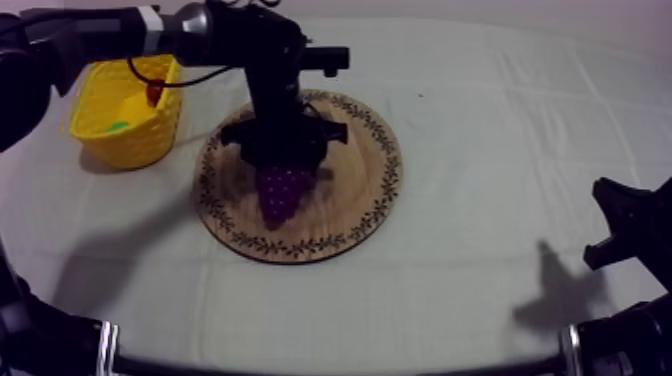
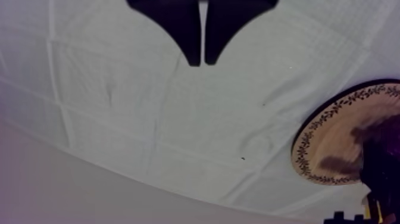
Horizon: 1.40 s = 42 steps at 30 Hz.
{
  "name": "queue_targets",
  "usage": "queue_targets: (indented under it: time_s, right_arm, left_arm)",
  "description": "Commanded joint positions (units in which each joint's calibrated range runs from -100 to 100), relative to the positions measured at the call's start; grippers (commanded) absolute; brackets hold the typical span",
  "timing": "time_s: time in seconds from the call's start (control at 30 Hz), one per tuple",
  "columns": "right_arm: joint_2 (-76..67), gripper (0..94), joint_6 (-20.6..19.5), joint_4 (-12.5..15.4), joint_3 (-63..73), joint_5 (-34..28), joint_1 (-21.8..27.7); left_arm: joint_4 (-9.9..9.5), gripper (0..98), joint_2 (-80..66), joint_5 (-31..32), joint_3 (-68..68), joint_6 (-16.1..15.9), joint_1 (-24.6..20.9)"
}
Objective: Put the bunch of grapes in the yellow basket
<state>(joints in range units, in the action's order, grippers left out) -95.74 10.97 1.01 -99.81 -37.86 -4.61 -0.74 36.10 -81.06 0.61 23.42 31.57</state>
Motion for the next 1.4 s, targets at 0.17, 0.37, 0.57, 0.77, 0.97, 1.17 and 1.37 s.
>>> queue_targets:
  time_s: [0.17, 0.37, 0.57, 0.77, 0.97, 1.17, 1.37]
  right_arm:
    - [0.0, 0.4, 0.0, 0.0, 0.0, 0.0, 0.0]
    - [0.0, 0.4, 0.0, 0.0, 0.0, 0.0, 0.0]
    - [0.0, 0.4, 0.0, 0.0, 0.0, 0.0, 0.0]
    - [0.0, 0.4, 0.0, 0.0, 0.0, 0.0, 0.0]
    - [0.0, 0.4, 0.0, 0.0, 0.0, 0.0, 0.0]
    - [0.0, 0.4, 0.0, 0.0, 0.0, 0.0, 0.0]
    - [0.0, 0.4, 0.0, 0.0, 0.0, 0.0, 0.0]
  left_arm:
    - [-2.02, 34.6, -17.6, -1.9, 9.1, -3.3, -2.1]
    - [-4.53, 36.9, -34.1, -2.1, 21.2, -7.8, -5.5]
    - [-7.50, 43.0, -46.7, 0.9, 27.5, -12.9, -12.3]
    - [-11.24, 41.5, -47.6, 3.9, 24.3, -15.0, -17.5]
    - [-14.74, 46.2, -41.8, 11.8, 19.6, -12.0, -20.8]
    - [-18.39, 43.7, -33.4, 19.3, 15.3, -8.3, -23.3]
    - [-18.91, 41.8, -25.0, 22.7, 10.2, -7.8, -25.5]
